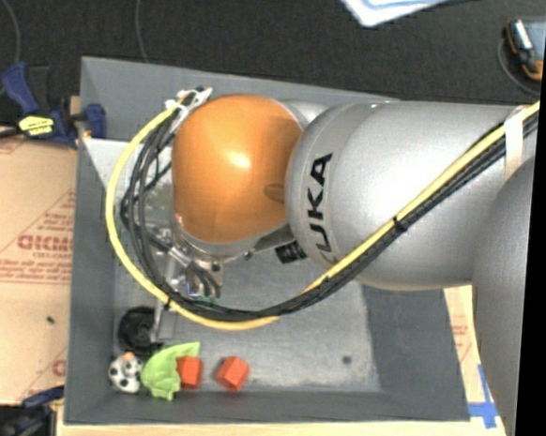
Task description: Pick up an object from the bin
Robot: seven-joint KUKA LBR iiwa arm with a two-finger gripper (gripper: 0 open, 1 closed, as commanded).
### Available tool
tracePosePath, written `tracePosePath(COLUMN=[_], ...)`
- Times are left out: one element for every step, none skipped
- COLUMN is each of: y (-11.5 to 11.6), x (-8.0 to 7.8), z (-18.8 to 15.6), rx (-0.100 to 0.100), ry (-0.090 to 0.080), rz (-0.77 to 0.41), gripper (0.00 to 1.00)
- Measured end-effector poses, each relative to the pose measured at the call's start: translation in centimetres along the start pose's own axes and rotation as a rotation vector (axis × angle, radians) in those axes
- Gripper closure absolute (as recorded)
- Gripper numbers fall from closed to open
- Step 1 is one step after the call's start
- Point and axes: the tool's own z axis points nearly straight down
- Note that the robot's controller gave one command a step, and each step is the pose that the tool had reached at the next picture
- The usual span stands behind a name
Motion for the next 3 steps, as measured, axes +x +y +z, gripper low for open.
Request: tracePosePath(y=[-0.2, -0.7, -0.7], x=[-0.2, 0.6, 0.8], z=[-0.5, 8.5, 14.6], rx=[-0.002, -0.001, 0.000], ry=[-0.008, -0.007, -0.002], rz=[0.007, -0.186, -0.214], gripper=[0.00, 0.00, 0.00])
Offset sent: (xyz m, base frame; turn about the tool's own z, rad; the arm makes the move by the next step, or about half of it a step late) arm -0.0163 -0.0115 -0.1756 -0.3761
